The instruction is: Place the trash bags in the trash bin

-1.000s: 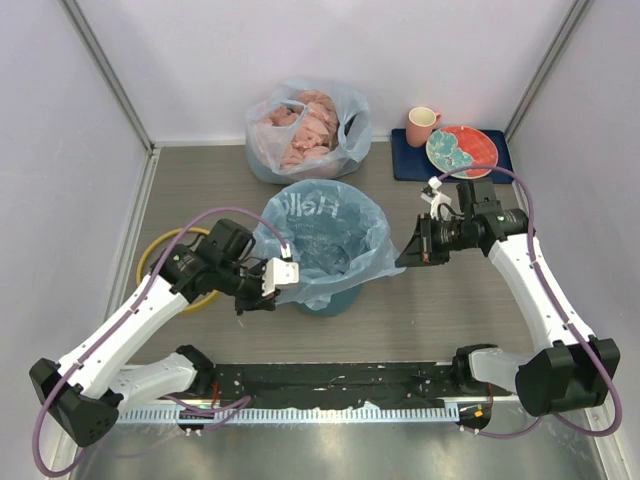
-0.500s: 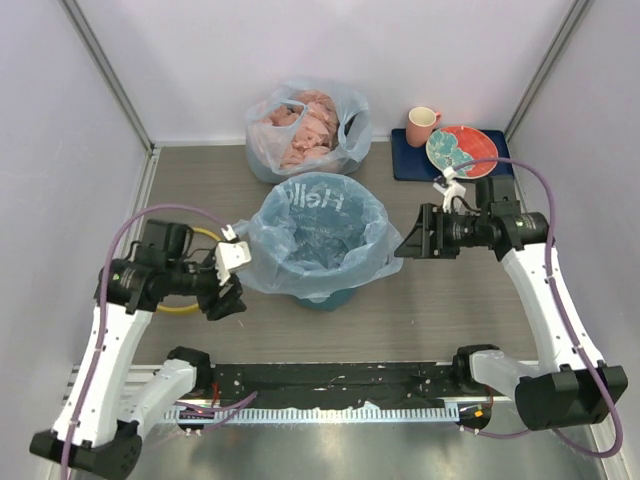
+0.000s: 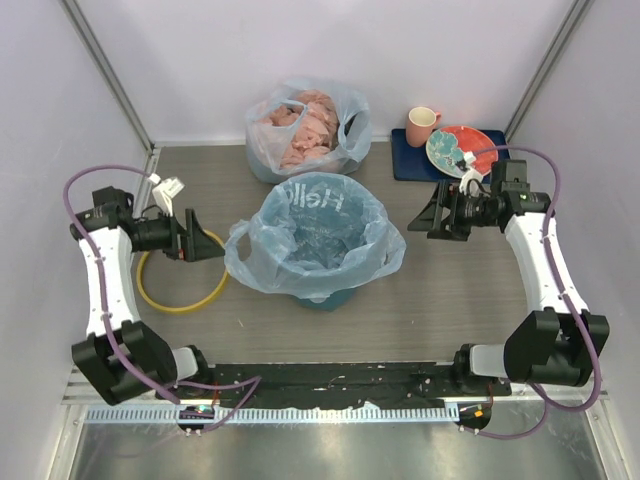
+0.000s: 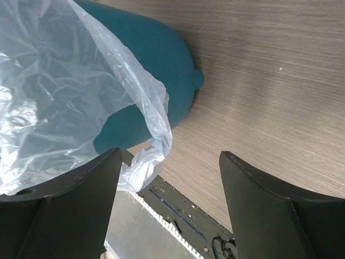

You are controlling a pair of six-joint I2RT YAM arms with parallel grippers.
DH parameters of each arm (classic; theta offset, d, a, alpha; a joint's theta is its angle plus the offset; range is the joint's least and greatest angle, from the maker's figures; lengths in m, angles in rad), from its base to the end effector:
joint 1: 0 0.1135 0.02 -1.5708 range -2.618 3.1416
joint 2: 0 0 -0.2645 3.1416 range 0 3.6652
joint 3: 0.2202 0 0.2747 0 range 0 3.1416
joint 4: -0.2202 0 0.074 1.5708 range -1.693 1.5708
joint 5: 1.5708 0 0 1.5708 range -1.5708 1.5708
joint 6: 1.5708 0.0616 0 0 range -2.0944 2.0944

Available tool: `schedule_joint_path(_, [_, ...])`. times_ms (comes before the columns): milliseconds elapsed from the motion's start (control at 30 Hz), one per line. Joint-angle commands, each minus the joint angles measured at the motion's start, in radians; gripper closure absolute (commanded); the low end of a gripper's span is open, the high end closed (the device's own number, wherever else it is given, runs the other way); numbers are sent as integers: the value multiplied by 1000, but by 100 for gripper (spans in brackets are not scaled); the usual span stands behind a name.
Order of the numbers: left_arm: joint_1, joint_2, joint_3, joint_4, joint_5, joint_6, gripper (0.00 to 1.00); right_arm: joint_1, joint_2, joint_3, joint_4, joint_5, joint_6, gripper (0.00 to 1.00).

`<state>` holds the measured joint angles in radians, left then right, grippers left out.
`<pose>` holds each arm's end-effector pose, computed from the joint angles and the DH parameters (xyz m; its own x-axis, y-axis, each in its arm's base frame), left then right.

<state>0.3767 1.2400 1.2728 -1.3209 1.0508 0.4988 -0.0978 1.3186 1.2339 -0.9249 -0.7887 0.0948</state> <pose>0.2328 0.0346 0.3320 -0.7639 -0.0466 -0.6436 0.4644 0.6529 -0.5984 0.2916 0.0153 0.3073 -0.8678 0.1522 -0.4730 -0.2258 0.7271 0.6483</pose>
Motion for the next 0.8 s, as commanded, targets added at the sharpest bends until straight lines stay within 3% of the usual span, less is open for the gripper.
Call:
schedule_joint_path(0, [8, 10, -62, -149, 22, 141, 0, 16, -13, -65, 148, -70, 60, 20])
schedule_joint_path(200, [-50, 42, -139, -8, 18, 64, 0, 92, 24, -99, 238, -78, 109, 21])
schedule_joint_path(367, [-99, 94, -162, 80, 40, 6, 9, 155, 34, -134, 256, -23, 99, 23])
schedule_joint_path(467, [-139, 122, -171, 109, 38, 4, 25, 188, 41, -177, 277, -4, 91, 38])
schedule_joint_path(500, [-143, 140, -176, 141, 31, -21, 30, 202, 42, -186, 288, 15, 89, 48])
schedule_joint_path(600, [-148, 185, -190, 184, 17, -49, 55, 219, 51, -211, 311, 45, 68, 64])
schedule_joint_path(667, [-147, 213, -194, 212, 5, -83, 67, 221, 68, -223, 320, 75, 51, 83])
schedule_joint_path(733, [-148, 261, -190, 239, -20, -129, 87, 219, 85, -231, 328, 124, 40, 99])
schedule_joint_path(767, [-148, 278, -187, 258, -32, -143, 93, 222, 106, -234, 333, 140, 28, 99])
